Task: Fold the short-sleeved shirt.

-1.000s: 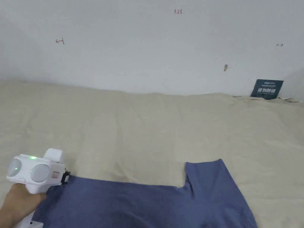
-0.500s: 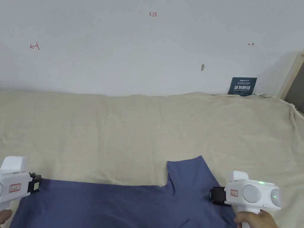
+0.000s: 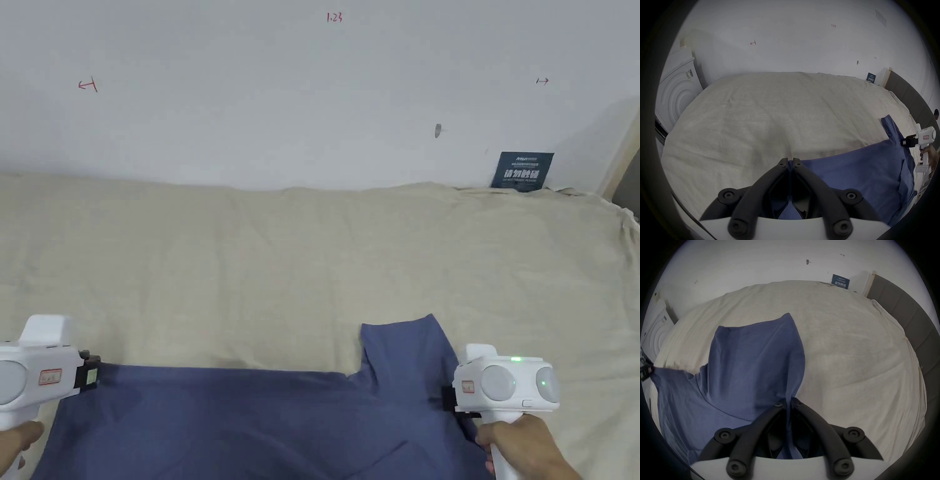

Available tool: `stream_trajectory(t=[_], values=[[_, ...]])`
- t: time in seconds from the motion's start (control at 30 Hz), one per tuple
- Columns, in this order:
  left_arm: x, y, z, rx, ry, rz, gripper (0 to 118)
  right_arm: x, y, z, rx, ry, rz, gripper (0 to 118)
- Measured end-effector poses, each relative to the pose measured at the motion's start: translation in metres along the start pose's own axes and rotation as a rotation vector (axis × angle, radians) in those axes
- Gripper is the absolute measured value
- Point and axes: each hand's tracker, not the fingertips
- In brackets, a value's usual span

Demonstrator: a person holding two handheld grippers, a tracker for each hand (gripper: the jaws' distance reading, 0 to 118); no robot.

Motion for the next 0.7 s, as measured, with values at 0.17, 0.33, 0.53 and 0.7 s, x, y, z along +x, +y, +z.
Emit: stream_trajectory(t=[0.17,0.33,0.53,0.7], values=[[-0.005,0.002,0.015,0.022,0.001,0.010,0,0.000,-0.006,0.031,0.121,-0.006,0.009,0],[-0.012,0.012,0.047,0.074,0.007,0.004,0,-0.002,-0.007,0.075,0.220,0.013,0.028,0],[-0.024,0.030,0.101,0.149,0.022,0.001,0,-0.011,0.007,0.141,0.350,0.007,0.070,0],[-0.035,0.046,0.151,0.223,0.046,-0.007,0,-0.019,0.021,0.195,0.441,0.006,0.098,0]])
